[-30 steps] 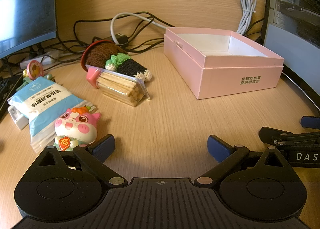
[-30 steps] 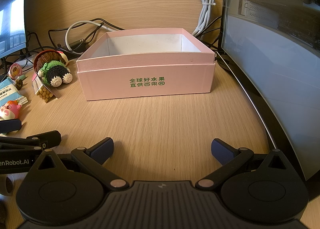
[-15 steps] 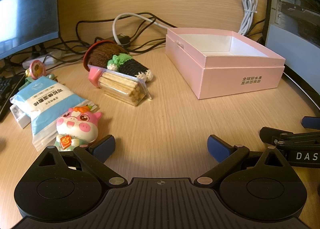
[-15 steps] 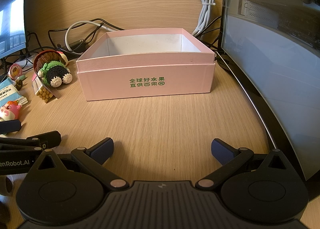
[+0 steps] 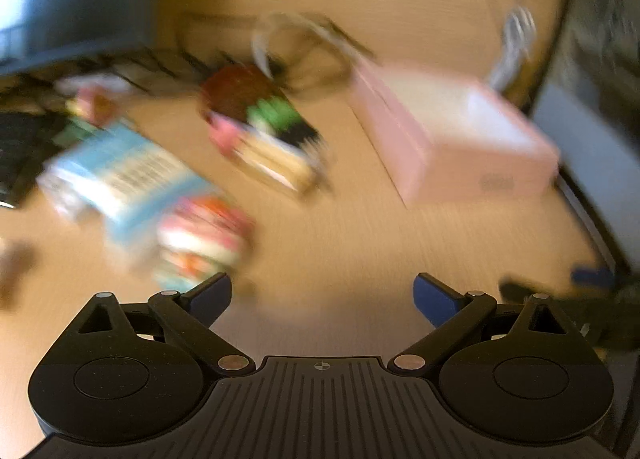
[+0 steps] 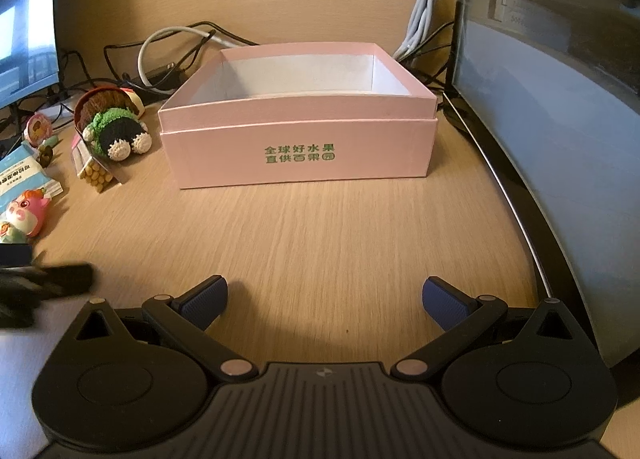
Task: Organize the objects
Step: 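Grasp the blue snack bag with the left tool while the right tool grasps the pink pig toy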
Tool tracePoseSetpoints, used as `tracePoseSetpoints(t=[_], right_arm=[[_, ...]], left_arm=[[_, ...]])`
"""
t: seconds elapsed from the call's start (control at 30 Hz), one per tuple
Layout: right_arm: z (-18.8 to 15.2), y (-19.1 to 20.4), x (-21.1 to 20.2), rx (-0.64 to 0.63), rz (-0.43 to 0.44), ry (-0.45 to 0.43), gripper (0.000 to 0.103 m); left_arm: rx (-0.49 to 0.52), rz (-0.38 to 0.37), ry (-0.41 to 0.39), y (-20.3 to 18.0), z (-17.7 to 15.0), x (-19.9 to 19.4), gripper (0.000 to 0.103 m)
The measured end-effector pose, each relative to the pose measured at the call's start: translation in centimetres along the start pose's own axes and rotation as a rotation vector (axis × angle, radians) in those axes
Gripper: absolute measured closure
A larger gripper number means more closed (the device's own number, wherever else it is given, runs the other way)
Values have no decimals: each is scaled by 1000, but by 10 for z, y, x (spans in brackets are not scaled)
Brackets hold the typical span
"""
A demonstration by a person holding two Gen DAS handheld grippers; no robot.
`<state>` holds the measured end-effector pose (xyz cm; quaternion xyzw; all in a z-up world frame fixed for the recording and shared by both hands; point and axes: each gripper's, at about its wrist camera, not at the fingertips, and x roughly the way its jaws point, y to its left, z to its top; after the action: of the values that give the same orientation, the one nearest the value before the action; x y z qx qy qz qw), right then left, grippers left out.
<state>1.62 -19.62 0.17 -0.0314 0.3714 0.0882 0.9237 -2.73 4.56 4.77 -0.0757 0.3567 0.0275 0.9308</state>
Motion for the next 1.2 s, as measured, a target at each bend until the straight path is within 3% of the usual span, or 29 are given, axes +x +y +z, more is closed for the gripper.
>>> tracePoseSetpoints(t=[0.1,0.17,0.37,0.5,0.6,0.7,0.77,0.87,0.9,0.93,0.97,1.1,1.2], right_arm=[[-1,2,-1,13,-12,10,0],[-1,3,-1,23,-22,16,0],[1,3,-1,40,-36,37,0],[1,5,-2,49,-48,42,0],[2,4,-3,39,-38,61,0],[5,6,-5,21,-3,93,0],[5,11,-13,11,33,68,0],[11,32,-26,-67,92,-1,0],[15,43,-29,-101,120,-17,0],[19,54,-32,-130,150,-30,0],[22,63,-33,-152,179,-39,0],[33,110,-31,-224,287,-49,0],[36,146,-26,-254,344,-54,0]], left_arm=[[-99,139,-102,30,19,-25,3],[-186,227,-112,52,35,-21,3],[-376,304,57,96,67,36,3],[-360,342,119,104,69,67,3],[-315,365,94,104,68,76,2],[-254,372,95,99,67,80,2],[-218,363,86,96,66,79,4],[-183,330,70,98,62,73,18],[-161,320,66,99,61,70,27],[-141,303,68,101,60,66,36],[-124,284,71,105,59,61,40],[-102,170,89,126,44,37,44],[-4,84,121,139,24,16,43]])
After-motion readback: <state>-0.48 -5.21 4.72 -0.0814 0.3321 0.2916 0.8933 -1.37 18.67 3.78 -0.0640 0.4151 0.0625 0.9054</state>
